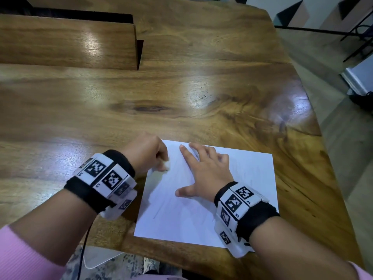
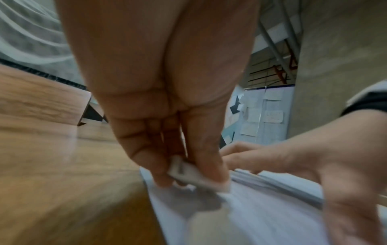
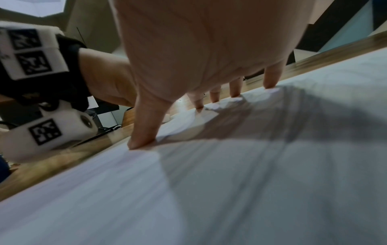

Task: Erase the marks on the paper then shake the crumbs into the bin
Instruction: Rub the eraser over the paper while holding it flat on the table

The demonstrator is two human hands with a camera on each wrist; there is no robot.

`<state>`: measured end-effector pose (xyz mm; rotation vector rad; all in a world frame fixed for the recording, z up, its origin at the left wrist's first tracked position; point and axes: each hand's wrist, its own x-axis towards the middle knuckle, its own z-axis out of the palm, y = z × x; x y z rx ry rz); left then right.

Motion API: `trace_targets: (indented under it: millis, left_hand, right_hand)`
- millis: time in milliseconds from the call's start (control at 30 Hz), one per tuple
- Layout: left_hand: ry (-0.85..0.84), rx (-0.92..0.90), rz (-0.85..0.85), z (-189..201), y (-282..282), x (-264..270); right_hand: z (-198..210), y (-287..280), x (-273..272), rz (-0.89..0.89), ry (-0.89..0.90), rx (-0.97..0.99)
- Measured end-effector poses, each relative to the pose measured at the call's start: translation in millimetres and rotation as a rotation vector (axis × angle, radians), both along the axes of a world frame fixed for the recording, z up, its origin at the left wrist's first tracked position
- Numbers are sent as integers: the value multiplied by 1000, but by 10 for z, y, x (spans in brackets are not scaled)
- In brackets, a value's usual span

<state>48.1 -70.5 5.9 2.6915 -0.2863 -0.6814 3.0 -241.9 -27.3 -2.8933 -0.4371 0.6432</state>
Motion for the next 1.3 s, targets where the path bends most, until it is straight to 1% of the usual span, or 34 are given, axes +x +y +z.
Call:
trace_targets:
  millis: [133, 167, 267, 333, 367, 467, 500, 533, 600, 633, 667, 700, 767, 833, 867, 967, 1000, 1033, 1133, 1167, 1300]
  left_hand:
    - [-138, -66, 106, 22, -42, 128]
    - [-133, -43, 90, 15, -50, 140]
    - [-41, 49, -70, -5, -30, 11]
    - [4, 19, -103, 6, 9, -74]
    - [-17, 1, -85, 16, 18, -73]
    - [-167, -26, 1, -22, 1, 61]
    - [-181, -15, -1, -30, -13, 78]
    - [-164, 13, -21, -28, -22, 67]
    - [-62, 58, -88, -33, 3, -17]
    - [-8, 56, -113, -20, 21, -64]
    - [11, 37, -122, -3, 30, -93]
    - [-9, 12, -109, 11, 30, -89]
    - [-103, -12, -26, 0, -7, 22]
    - [-138, 16, 29, -9, -53, 116]
    - [-120, 41, 15, -6, -60, 121]
    - [28, 104, -143, 0, -51, 12]
    - [54, 112, -173, 6, -58, -20]
    - [41, 105, -164, 8, -64, -14]
    - [-114, 24, 2, -35, -110, 157]
    - [-138, 5, 24, -42, -127, 197]
    - [-81, 24, -69, -84, -101, 138]
  right_hand:
    - [-12, -1, -1, -2, 0, -1]
    - [-10, -1, -2, 0, 0, -4]
    - [-8, -2, -2, -1, 5, -2]
    - [-9, -3, 1, -5, 9, 3]
    - [-10, -2, 3, -3, 10, 1]
    - [-14, 0, 2, -4, 4, 2]
    - [-14, -2, -1, -3, 3, 3]
    - [-11, -3, 0, -2, 3, 2]
    - [-7, -6, -1, -1, 6, 1]
    - [-8, -7, 1, -2, 7, 4]
    - [-7, -6, 2, -2, 8, 8]
    - [-8, -4, 1, 0, 10, 12]
    - [-14, -3, 2, 1, 7, 17]
    - [-15, -8, -1, -4, 7, 20]
    - [-12, -7, 1, -3, 8, 17]
    - [-10, -4, 3, -3, 8, 13]
    - [-10, -7, 2, -5, 9, 15]
    - [-10, -5, 3, -5, 8, 19]
    - [-6, -6, -9, -8, 9, 33]
    - [-4, -9, -10, -12, 8, 38]
    - [-5, -4, -7, -26, 9, 55]
